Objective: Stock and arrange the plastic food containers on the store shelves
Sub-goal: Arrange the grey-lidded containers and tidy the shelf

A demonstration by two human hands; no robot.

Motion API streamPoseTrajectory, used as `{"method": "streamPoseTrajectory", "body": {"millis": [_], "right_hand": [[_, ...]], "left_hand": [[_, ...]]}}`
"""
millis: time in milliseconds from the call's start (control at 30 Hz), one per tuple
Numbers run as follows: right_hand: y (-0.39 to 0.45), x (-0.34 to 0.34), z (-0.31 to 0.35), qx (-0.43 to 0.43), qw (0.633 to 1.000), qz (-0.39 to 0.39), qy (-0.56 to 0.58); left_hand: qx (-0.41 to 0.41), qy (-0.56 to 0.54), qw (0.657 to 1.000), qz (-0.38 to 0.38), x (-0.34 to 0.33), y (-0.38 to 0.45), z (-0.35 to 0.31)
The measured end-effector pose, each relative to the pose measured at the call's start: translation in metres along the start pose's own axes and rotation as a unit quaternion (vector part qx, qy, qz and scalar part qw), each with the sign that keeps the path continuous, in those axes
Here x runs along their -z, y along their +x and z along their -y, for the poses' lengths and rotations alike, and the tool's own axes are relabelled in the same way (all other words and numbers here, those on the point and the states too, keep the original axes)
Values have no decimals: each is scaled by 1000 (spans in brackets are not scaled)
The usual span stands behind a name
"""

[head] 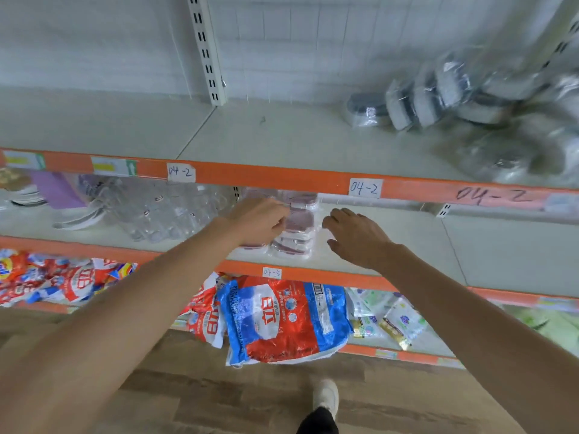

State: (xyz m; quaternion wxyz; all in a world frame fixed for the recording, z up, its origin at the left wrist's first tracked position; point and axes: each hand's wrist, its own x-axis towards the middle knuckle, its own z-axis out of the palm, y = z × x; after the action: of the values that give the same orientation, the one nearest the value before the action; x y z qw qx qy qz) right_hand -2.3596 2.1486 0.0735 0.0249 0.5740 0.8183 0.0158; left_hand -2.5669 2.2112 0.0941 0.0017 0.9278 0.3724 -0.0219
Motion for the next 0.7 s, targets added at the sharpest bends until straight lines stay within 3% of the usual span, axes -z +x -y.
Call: {"method": "streamPoseTrajectory", "body": {"millis": [400,700], "right_hand": [[-88,94,-117,-155,985,-52,-56],[-64,112,-238,-189,977,-82,-53]], "left_hand": [[-30,-76,986,-148,94,119,-79],[-18,-125,978,-164,98,216,-116]]}}
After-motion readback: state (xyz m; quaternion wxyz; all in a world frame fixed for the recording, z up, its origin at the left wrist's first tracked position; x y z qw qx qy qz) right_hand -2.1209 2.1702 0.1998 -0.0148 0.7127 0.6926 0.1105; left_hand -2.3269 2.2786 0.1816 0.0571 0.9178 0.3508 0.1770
